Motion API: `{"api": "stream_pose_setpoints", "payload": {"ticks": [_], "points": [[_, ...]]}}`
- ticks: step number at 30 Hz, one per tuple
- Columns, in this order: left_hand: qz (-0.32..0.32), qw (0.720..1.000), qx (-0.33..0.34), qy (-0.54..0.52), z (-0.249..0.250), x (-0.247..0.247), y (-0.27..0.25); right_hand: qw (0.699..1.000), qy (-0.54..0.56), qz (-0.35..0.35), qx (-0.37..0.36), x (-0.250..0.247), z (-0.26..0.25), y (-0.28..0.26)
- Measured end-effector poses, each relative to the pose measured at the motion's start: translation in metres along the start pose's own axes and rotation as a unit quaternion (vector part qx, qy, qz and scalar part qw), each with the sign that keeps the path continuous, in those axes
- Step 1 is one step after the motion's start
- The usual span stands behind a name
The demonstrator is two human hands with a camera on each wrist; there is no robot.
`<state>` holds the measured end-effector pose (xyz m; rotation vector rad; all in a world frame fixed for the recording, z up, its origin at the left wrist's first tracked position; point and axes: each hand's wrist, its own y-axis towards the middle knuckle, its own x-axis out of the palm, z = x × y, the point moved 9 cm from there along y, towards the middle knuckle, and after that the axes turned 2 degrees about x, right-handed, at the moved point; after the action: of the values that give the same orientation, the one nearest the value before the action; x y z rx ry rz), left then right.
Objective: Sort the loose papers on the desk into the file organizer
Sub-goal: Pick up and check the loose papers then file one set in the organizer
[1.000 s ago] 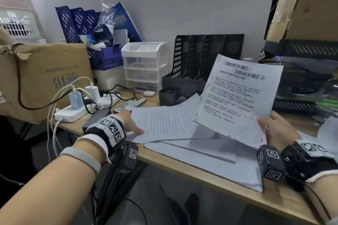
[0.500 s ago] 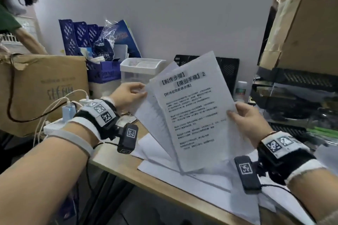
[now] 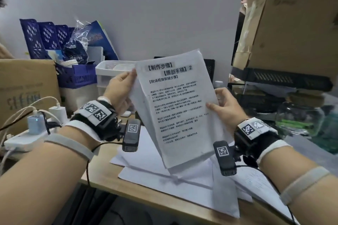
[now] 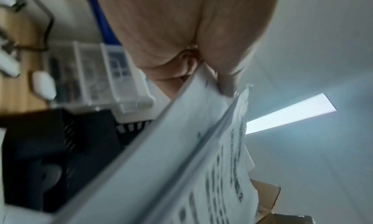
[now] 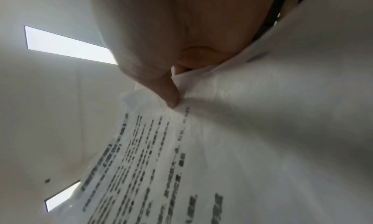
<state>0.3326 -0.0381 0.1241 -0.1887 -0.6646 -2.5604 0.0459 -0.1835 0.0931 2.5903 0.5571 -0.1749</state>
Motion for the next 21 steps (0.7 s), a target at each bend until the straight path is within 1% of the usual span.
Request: {"api": "stream_pose_setpoints", "payload": {"ticks": [1,2,3,4,6,7,9,11,13,14,15,16,18,19,21], "points": [[-0.018,0.997,-0.044,-0.059,-0.011,0.008,-0.004,1.0,0.015,0.017,0.006,-0.003,0.001,-0.001],[-0.049,0.991,-0.084,-0.09,-0.022,0.019,-0.011,0.999,0.027,0.032,0.005,-0.006,0.001,-0.002],[-0.086,0.987,-0.111,-0.075,-0.031,0.032,-0.02,0.998,0.029,0.049,0.0,-0.011,0.001,-0.003],[-0.121,0.984,-0.125,-0.037,-0.04,0.043,-0.029,0.997,0.026,0.067,-0.002,-0.014,0.001,-0.003],[-0.155,0.981,-0.113,0.04,-0.052,0.06,-0.039,0.996,0.031,0.081,-0.004,-0.016,-0.002,-0.007],[-0.143,0.984,-0.094,0.057,-0.057,0.061,-0.038,0.996,0.034,0.079,-0.002,-0.015,-0.003,-0.01],[-0.095,0.992,-0.067,0.058,-0.062,0.061,-0.035,0.998,0.028,0.06,0.008,-0.009,-0.005,-0.016],[-0.064,0.995,-0.04,0.07,-0.064,0.062,-0.034,0.999,-0.004,0.039,0.024,-0.001,0.0,-0.02],[-0.045,0.993,-0.025,0.104,-0.069,0.064,-0.035,0.996,-0.05,0.049,0.049,-0.002,0.017,-0.017],[-0.036,0.992,-0.02,0.117,-0.073,0.064,-0.036,0.996,-0.054,0.052,0.055,-0.004,0.034,-0.009],[-0.032,0.991,-0.015,0.125,-0.076,0.065,-0.038,0.996,-0.057,0.053,0.051,-0.008,0.053,0.0],[-0.028,0.991,-0.01,0.133,-0.077,0.066,-0.041,0.995,-0.072,0.057,0.046,-0.009,0.059,0.002],[-0.019,0.989,0.002,0.149,-0.079,0.063,-0.046,0.992,-0.108,0.06,0.021,-0.006,0.047,-0.005],[-0.014,0.987,0.009,0.159,-0.078,0.062,-0.047,0.99,-0.12,0.069,0.002,-0.003,0.023,-0.016],[0.002,0.984,0.02,0.178,-0.074,0.058,-0.046,0.991,-0.11,0.07,-0.02,-0.001,0.008,-0.021]]}}
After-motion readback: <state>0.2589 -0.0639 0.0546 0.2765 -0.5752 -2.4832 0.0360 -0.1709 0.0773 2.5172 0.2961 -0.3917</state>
